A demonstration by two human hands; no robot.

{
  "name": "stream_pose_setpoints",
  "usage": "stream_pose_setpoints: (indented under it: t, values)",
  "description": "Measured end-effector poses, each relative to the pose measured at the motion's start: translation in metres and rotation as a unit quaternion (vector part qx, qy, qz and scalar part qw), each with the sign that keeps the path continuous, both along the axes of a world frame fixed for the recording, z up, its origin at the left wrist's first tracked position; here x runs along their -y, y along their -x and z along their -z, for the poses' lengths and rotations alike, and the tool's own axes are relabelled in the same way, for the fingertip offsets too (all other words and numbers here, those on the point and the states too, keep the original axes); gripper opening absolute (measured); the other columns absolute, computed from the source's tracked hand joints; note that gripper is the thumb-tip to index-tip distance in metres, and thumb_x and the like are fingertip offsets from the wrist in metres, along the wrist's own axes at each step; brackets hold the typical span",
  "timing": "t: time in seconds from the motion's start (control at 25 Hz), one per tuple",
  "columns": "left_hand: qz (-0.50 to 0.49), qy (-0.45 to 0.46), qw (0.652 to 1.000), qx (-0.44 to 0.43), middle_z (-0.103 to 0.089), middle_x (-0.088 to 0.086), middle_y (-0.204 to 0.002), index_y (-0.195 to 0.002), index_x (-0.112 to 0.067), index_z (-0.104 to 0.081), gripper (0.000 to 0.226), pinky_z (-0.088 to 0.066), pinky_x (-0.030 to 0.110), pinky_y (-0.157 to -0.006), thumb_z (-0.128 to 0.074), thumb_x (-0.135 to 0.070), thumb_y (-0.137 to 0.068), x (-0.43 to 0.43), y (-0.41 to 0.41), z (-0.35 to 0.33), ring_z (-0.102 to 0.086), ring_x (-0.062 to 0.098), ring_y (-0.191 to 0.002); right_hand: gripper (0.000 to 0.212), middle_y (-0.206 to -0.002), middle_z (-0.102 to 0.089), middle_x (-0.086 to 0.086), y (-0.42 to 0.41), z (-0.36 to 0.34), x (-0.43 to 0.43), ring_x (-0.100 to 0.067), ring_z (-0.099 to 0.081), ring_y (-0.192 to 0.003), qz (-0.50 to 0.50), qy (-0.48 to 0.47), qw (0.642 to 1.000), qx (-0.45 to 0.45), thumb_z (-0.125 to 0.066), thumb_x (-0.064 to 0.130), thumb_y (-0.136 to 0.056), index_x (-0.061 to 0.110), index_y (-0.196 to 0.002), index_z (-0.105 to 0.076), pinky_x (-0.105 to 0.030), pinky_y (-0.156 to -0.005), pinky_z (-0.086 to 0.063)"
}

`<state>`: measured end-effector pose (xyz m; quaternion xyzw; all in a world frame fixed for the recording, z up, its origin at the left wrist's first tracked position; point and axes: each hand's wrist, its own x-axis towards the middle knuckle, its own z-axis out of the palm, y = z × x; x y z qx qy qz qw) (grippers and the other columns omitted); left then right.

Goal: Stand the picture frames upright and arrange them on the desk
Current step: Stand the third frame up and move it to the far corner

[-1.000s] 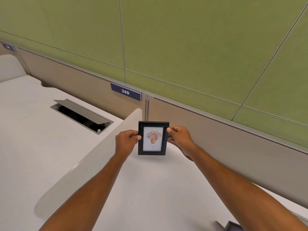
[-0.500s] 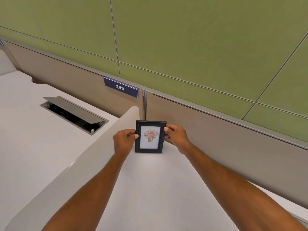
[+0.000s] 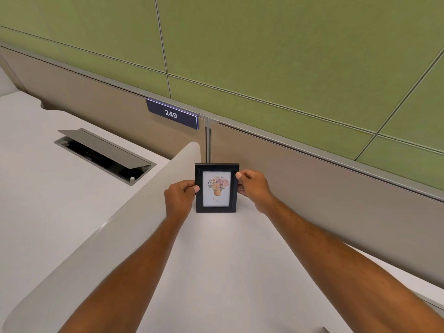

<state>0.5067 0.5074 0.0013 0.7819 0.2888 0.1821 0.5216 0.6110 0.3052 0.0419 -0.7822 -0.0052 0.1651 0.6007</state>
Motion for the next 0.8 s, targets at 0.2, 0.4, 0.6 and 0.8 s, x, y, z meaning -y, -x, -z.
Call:
stream_pose_setpoints:
  t: [0.2,0.4,0.6,0.8]
  values:
    - [0.033,0.025,0.997,-0.06,-0.08,0.013,-0.126,-0.134,-0.008,-0.076,0.038,-0.059,0.048,-0.11,-0.078,-0.016,-0.097,-0.002,0.013,0.017,-0.075,0.03,-0.115,0.03,-0.124,-0.074,-0.007,0.011,0.006,-0.003,-0.03,-0.069,-0.12,-0.011,0.029,0.999,-0.003,-0.063,0.035,-0.108,0.01,-0.121,-0.07,-0.051,-0.104,-0.06]
    - [0.037,0.061,0.993,-0.095,-0.075,0.016,-0.137,-0.141,-0.005,-0.07,0.053,-0.051,0.039,-0.116,-0.084,-0.016,-0.091,0.0,0.031,0.023,-0.07,0.03,-0.127,0.043,-0.132,-0.068,-0.002,0.019,0.008,0.0,-0.024,-0.064,-0.124,0.005,0.046,0.999,-0.014,-0.064,0.051,-0.103,0.017,-0.13,-0.063,-0.053,-0.108,-0.056]
    - [0.017,0.076,0.993,-0.087,-0.073,0.014,-0.139,-0.139,-0.004,-0.071,0.05,-0.049,0.033,-0.108,-0.082,-0.02,-0.093,0.024,0.067,0.015,-0.07,0.029,-0.126,0.069,-0.146,-0.058,-0.002,0.03,-0.002,0.032,-0.029,-0.058,-0.134,0.005,0.093,0.995,-0.047,-0.057,0.066,-0.099,0.016,-0.146,-0.054,-0.056,-0.113,-0.052]
    - [0.011,0.093,0.992,-0.09,-0.08,0.004,-0.12,-0.119,-0.004,-0.08,0.033,-0.051,0.034,-0.097,-0.081,-0.026,-0.095,0.063,0.127,0.016,-0.071,0.025,-0.108,0.056,-0.124,-0.066,-0.007,0.065,-0.037,0.087,-0.025,-0.065,-0.108,-0.011,0.094,0.994,-0.052,-0.061,0.065,-0.098,0.016,-0.125,-0.063,-0.049,-0.104,-0.059]
